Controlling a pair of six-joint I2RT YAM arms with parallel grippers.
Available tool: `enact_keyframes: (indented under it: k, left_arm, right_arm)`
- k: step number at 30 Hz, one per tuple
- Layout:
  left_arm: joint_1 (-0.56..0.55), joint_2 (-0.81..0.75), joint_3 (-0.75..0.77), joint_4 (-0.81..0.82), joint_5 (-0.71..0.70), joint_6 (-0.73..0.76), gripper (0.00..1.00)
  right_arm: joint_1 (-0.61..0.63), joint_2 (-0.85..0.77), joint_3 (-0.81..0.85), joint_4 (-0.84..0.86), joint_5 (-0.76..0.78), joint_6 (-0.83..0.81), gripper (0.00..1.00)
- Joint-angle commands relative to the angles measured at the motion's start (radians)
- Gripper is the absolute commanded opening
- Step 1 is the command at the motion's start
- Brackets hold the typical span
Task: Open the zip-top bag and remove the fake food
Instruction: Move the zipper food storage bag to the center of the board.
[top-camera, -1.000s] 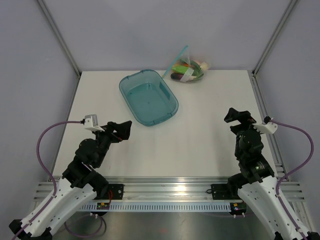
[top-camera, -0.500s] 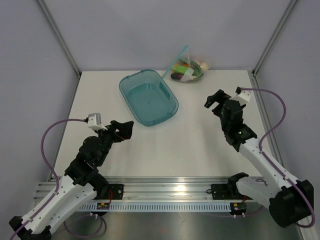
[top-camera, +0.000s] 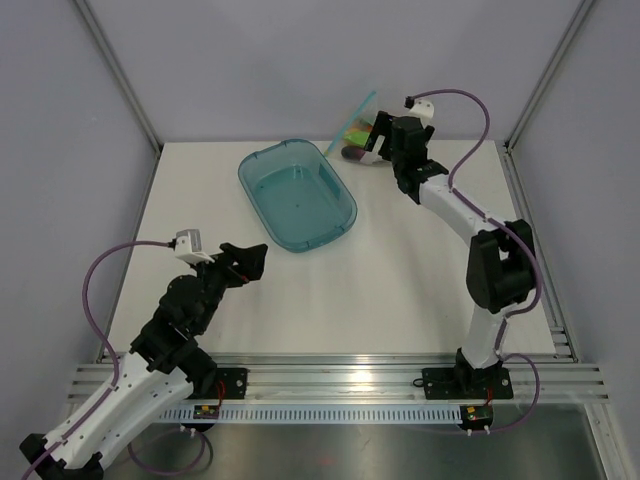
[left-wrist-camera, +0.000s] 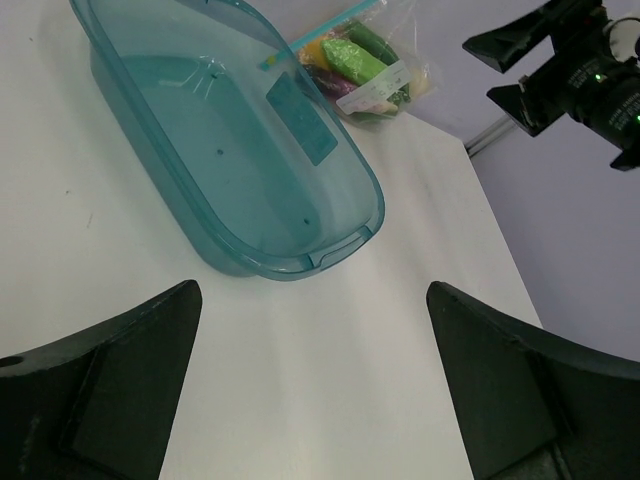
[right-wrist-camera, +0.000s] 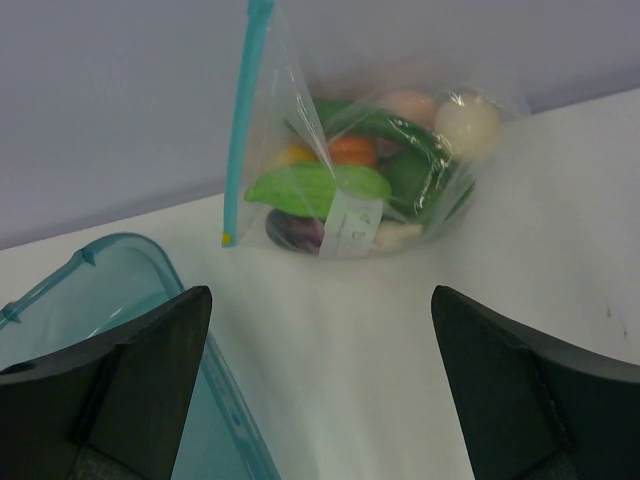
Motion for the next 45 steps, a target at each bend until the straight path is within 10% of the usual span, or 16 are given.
enact_keyframes:
  k: [1, 19, 25, 30, 45]
  left_arm:
    - [-0.004, -0.011, -0.011, 0.045, -0.013, -0.028, 0.99]
    - [-0.004, -0.005, 0.002, 0.037, 0.071, -0.065, 0.99]
    - [-0.004, 0.009, 0.011, 0.032, 0.076, -0.062, 0.99]
    - [-0.004, 0.004, 0.016, 0.031, 0.079, -0.060, 0.99]
    - [-0.004, 0.052, 0.023, 0.066, 0.128, -0.025, 0.99]
  right_arm:
    - [0.003, 0.140, 0.161, 0.003, 0.034, -0.097, 0.99]
    - [-0.080, 0.590, 0.634, 0.095, -0.015, -0.180, 0.92]
    - [-0.084, 0.590, 0.596, 0.193, -0.034, -0.210, 0.42]
    - [-0.083, 0.526, 0.479, 0.256, -0.046, -0.187, 0.00]
    - [-0.083, -0.100, -0.389, 0.484, 0.009, -0.018, 0.00]
